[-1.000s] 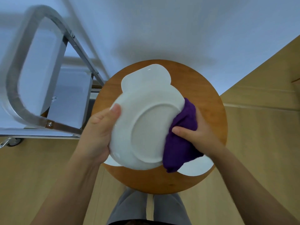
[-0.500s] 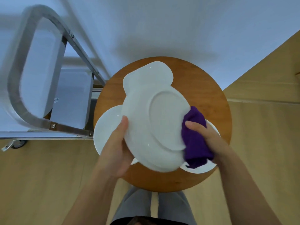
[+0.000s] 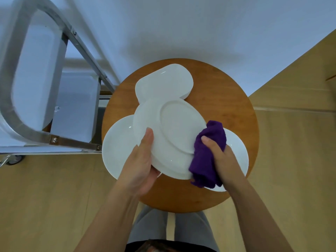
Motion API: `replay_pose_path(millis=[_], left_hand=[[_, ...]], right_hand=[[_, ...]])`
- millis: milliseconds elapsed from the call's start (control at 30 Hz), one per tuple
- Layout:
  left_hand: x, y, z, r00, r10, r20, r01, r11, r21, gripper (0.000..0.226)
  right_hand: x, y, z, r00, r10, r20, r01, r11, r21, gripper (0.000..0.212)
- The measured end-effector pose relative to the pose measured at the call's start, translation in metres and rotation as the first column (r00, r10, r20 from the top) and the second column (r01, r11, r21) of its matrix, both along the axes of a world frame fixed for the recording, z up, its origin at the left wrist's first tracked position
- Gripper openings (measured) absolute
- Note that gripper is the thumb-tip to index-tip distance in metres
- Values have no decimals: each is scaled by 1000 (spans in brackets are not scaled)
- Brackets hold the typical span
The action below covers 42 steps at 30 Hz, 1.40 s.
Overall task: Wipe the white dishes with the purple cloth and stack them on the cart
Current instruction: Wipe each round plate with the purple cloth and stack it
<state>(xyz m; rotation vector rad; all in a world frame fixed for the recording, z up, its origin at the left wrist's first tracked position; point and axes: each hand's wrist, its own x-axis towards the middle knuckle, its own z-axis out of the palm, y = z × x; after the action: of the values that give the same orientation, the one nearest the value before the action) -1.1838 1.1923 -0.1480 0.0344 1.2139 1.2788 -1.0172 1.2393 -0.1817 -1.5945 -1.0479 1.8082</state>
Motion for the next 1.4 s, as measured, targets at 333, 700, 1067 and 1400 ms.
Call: replay_pose_path(millis=[333,700,1067,1400], left_hand=[[37,-7,-5,906,-242,-347,274,961,45,29],[25,-30,-3,297,-577,-760,809,576,-121,44],[13,-21,-18,-694,-410,-592,612,100,-785,65],[-50,-33,-29,278,-496,-822,336,853,-401,73]], right_hand=[[-38,-40,9,974,-217,63,214,976,48,41],[-13,5,29,884,-301,-358,187,929,-319,74],[3,-5,24,978,-170,-124,113,921,-373,70],[23,-8,7,987,-157,-20,143,940,-310,20]])
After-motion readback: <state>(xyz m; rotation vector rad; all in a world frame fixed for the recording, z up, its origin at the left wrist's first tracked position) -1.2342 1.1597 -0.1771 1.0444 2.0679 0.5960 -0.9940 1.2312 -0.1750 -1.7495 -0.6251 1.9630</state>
